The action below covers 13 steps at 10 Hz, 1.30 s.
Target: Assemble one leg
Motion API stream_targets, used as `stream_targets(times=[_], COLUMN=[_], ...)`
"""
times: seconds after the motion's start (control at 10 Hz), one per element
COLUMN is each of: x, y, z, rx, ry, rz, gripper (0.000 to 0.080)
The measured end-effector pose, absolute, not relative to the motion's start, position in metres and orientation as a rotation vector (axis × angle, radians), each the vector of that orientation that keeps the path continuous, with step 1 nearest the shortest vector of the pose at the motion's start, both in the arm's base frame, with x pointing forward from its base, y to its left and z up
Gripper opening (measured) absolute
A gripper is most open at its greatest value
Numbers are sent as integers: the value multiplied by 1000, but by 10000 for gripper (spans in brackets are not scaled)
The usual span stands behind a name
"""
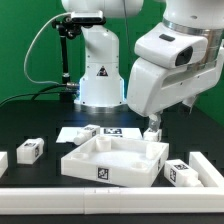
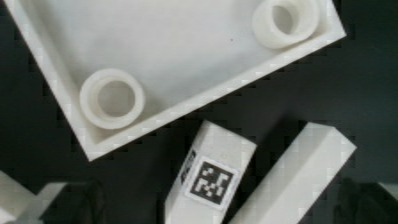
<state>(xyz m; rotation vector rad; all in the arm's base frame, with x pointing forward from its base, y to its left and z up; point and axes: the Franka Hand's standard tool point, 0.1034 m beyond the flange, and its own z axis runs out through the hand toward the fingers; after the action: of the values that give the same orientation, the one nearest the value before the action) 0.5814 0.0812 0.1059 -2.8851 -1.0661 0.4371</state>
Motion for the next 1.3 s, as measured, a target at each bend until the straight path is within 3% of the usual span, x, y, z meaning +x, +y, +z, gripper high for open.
stream_targets(times=[0.6, 1.1, 1.3], x=[584, 608, 607], y=[80, 72, 72], z=[103, 61, 62], rx=[-2904, -2992, -2990], ry=[-1007, -867, -867], rz=[412, 183, 196], gripper=[649, 649, 649])
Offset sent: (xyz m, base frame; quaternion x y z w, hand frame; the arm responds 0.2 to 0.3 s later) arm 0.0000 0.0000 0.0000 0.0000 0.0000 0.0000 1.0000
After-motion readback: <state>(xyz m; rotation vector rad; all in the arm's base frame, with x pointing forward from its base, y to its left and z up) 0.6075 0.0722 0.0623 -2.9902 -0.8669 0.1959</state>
